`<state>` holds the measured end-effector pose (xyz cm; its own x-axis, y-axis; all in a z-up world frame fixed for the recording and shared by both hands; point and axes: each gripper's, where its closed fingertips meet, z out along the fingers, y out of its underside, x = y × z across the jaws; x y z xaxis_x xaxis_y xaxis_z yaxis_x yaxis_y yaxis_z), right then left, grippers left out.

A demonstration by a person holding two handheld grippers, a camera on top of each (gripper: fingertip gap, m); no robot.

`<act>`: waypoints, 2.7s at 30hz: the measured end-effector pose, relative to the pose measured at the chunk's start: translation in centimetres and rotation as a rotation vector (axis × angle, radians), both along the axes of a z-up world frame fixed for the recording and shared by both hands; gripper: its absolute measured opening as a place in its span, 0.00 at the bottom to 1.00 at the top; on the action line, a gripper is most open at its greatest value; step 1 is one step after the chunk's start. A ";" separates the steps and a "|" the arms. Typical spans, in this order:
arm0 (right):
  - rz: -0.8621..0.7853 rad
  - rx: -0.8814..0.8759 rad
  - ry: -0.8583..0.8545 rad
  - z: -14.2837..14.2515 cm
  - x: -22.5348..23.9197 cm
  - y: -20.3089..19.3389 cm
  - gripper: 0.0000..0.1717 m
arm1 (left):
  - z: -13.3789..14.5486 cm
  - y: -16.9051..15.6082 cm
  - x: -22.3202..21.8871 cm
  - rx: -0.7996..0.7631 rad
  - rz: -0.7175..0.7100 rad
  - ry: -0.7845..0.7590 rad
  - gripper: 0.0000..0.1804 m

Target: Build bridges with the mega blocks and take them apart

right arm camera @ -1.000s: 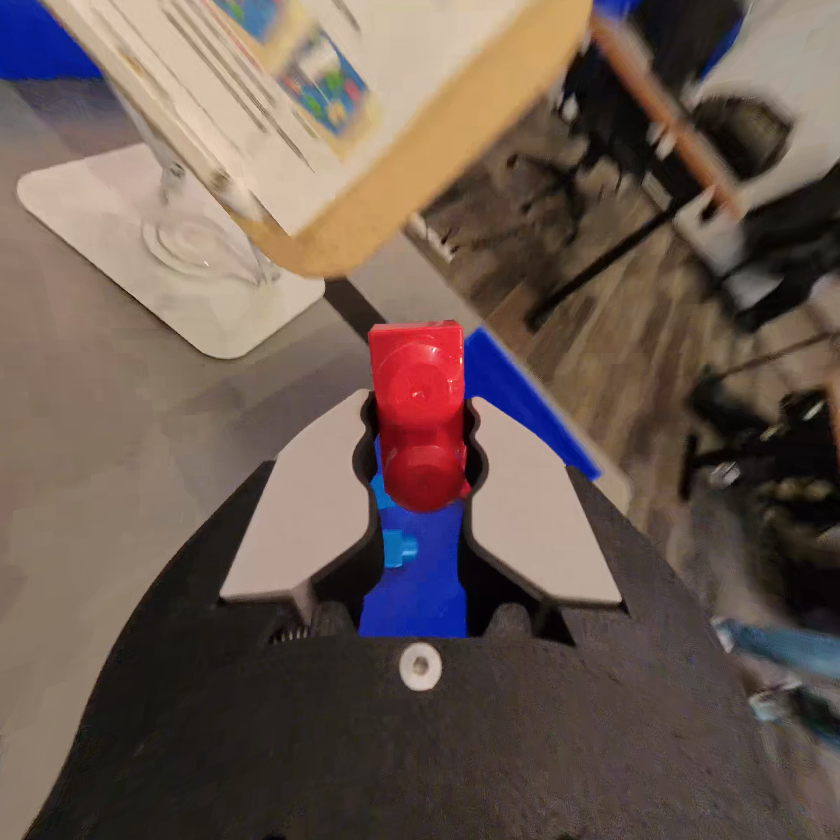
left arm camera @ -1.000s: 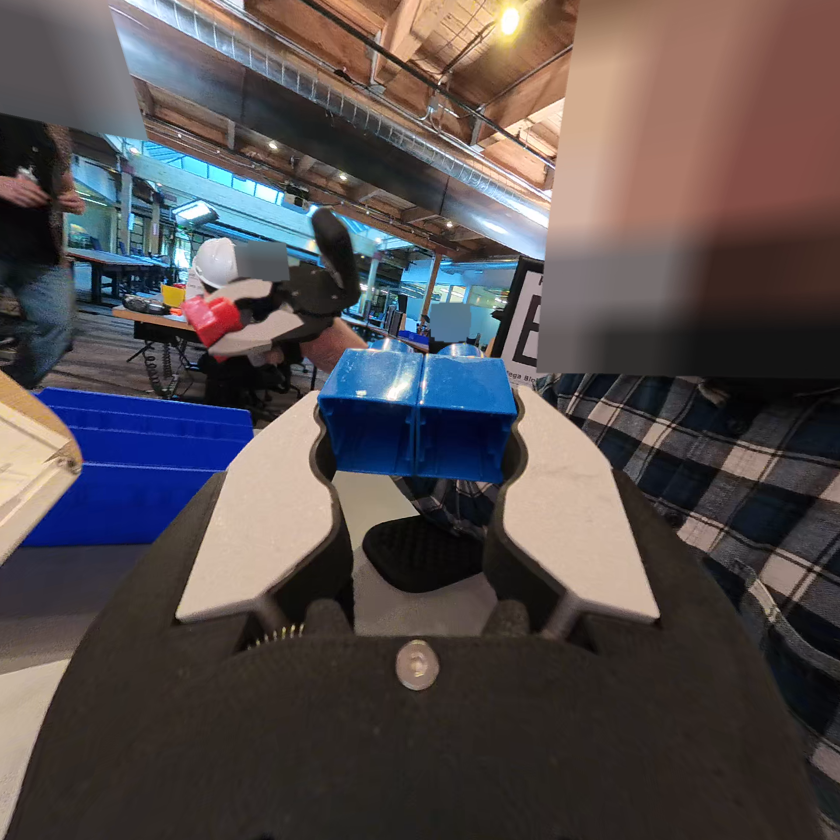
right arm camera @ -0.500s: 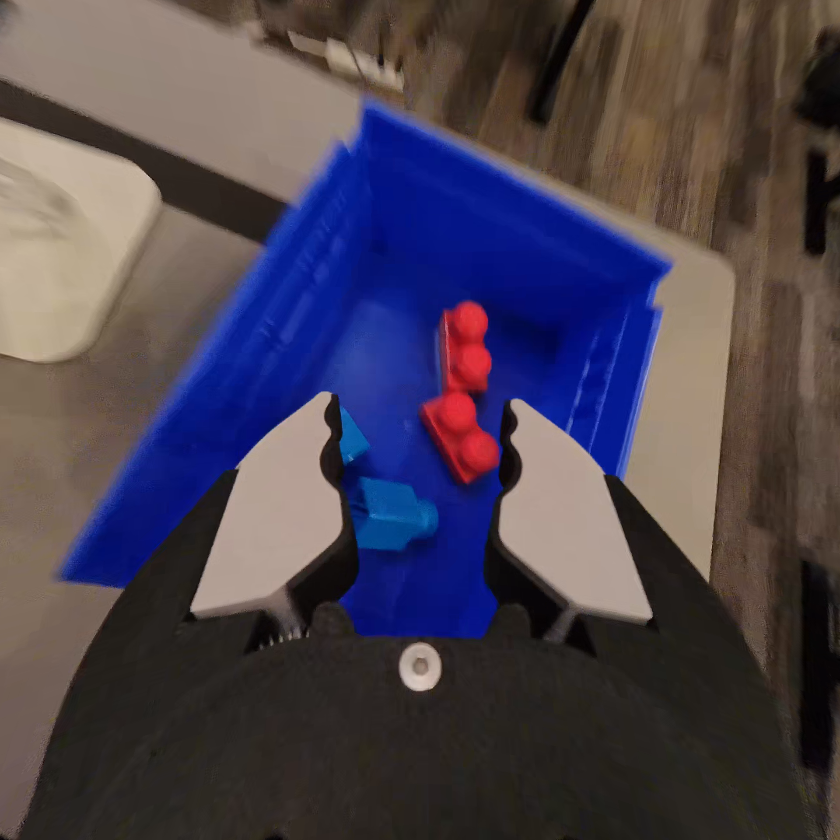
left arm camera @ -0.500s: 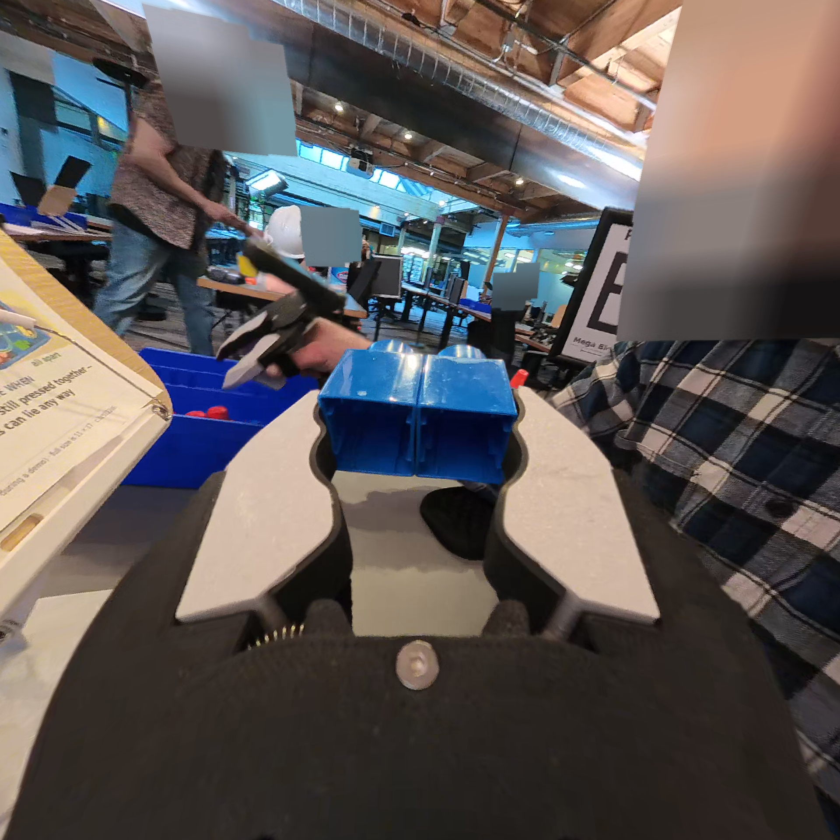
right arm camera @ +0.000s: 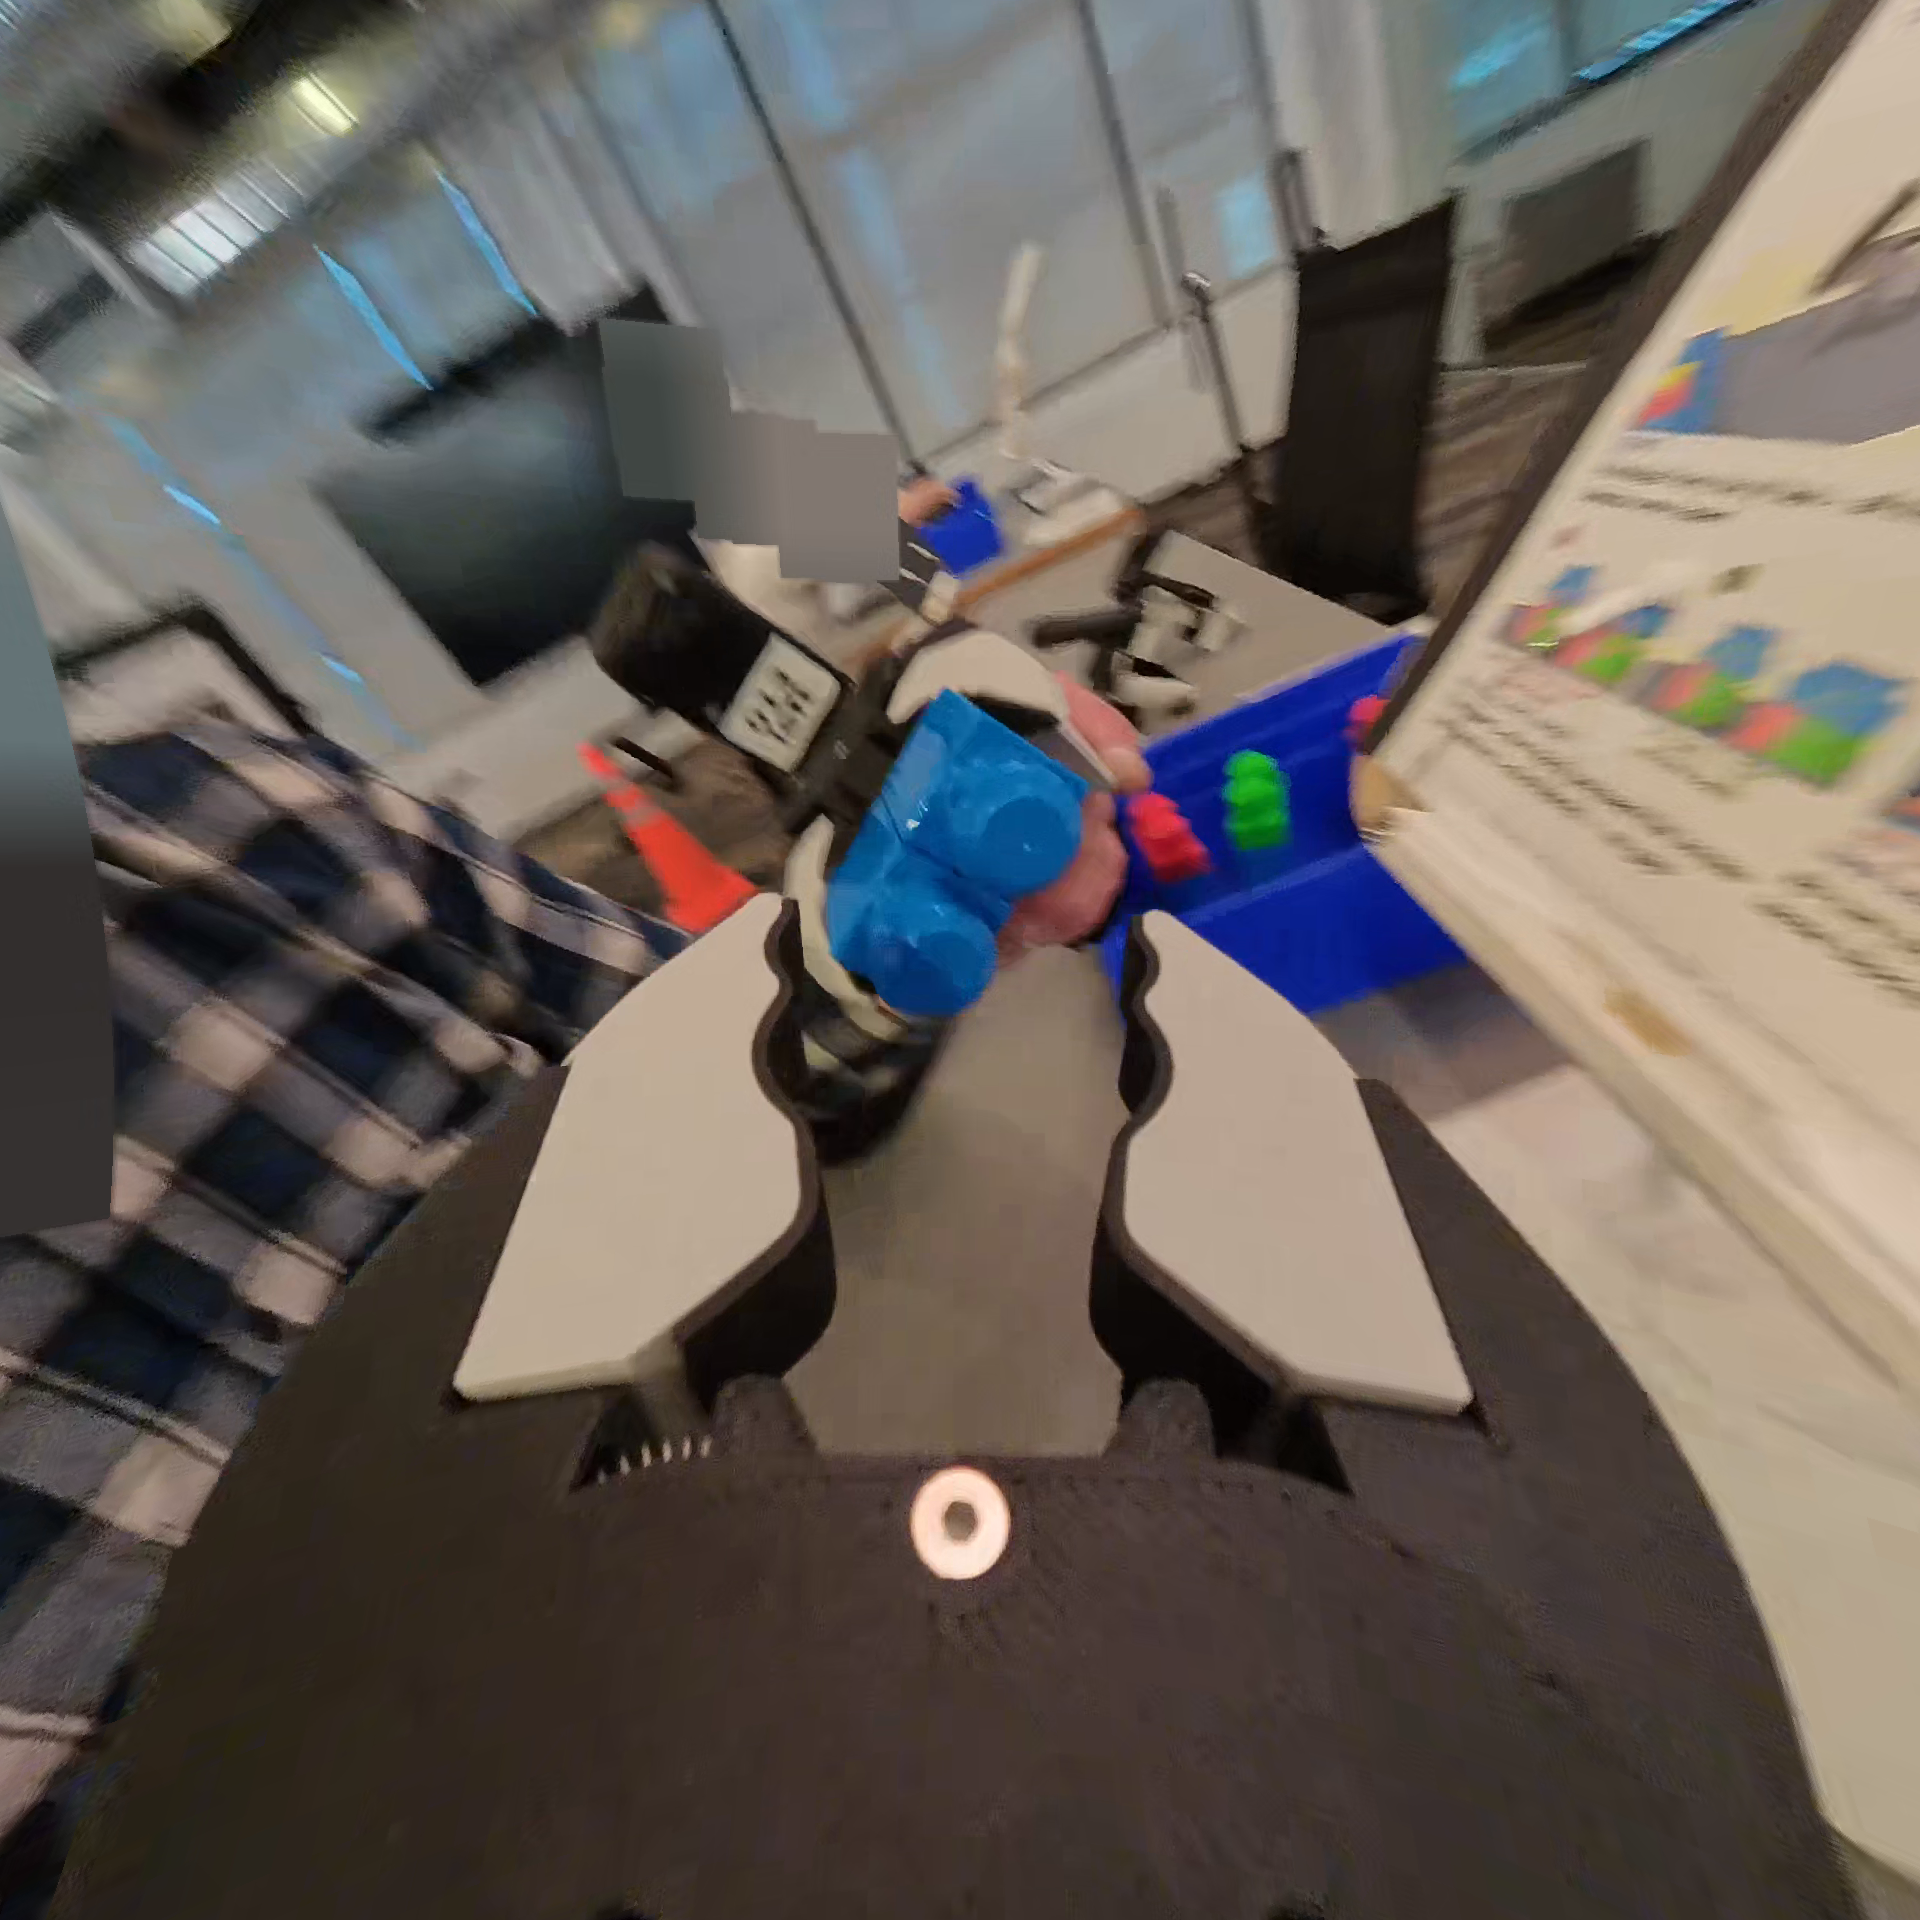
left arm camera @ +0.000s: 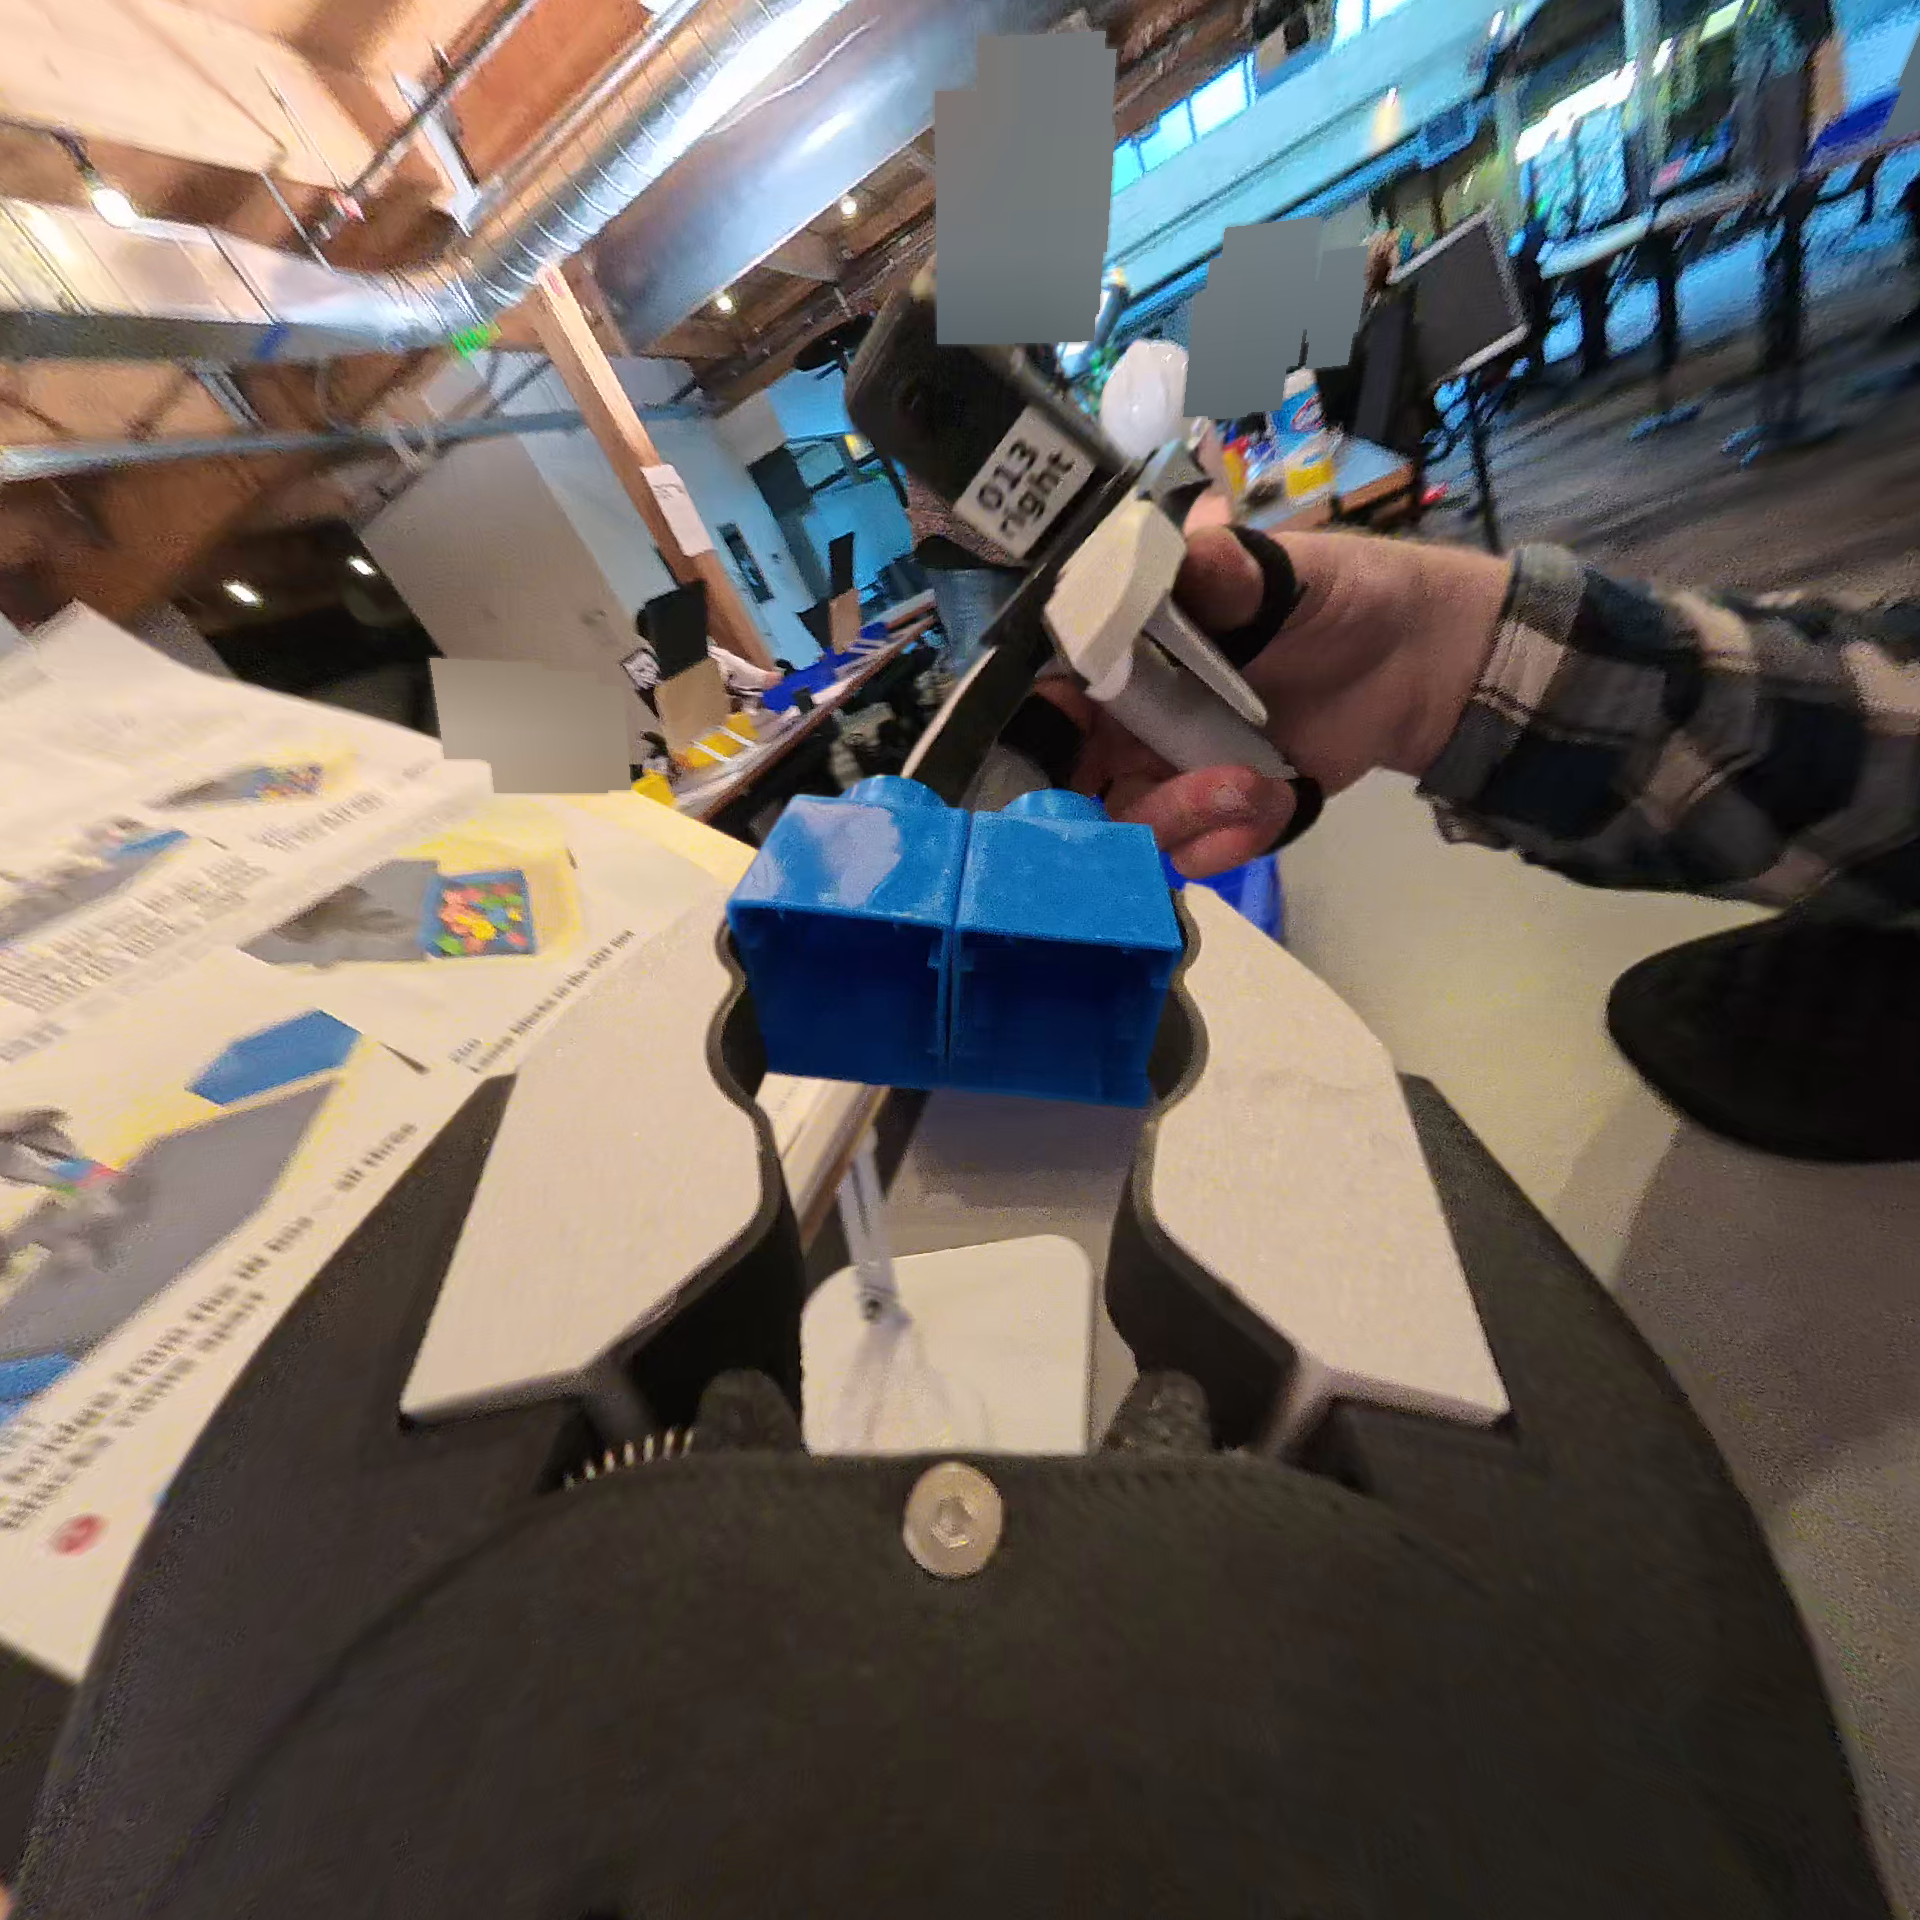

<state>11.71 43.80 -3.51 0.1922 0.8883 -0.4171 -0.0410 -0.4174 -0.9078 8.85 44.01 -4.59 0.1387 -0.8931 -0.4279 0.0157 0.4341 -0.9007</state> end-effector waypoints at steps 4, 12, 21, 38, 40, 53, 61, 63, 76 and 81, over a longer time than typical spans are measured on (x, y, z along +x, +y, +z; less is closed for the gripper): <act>0.117 -0.121 0.118 -0.5 -2.1 -0.3 0.34 | 0.0 -0.6 0.2 0.177 0.069 0.035 0.40; 0.216 -0.171 0.181 -0.9 -4.3 -1.2 0.25 | -0.9 -1.8 1.2 0.308 0.076 0.093 0.40; 0.312 -0.183 0.159 -1.4 -5.0 -2.6 0.29 | -0.7 -1.9 1.4 0.409 0.132 0.086 0.40; 0.314 -0.119 0.190 -0.8 -5.2 -2.7 0.22 | -0.2 -2.7 1.4 0.410 0.110 0.049 0.40; 0.322 -0.115 0.194 -0.9 -5.2 -2.8 0.22 | -0.3 -2.7 1.4 0.411 0.104 0.048 0.41; 0.258 -0.089 0.209 -0.6 -4.9 -1.8 0.22 | 0.0 -1.7 1.3 0.436 0.186 0.018 0.41; 0.199 -0.081 0.244 0.2 -3.1 -0.8 0.22 | 0.3 -0.9 0.6 0.418 0.208 -0.008 0.39; 0.158 -0.058 0.241 0.8 -2.0 -0.4 0.22 | 0.4 -0.7 0.4 0.414 0.213 -0.006 0.39; -0.787 0.108 -0.174 -1.2 23.3 6.7 0.22 | 3.2 4.5 -6.2 0.376 0.398 0.005 0.00; -0.984 -0.084 -0.281 -8.2 31.1 8.5 0.22 | 3.9 6.6 -8.9 0.365 0.493 0.022 0.00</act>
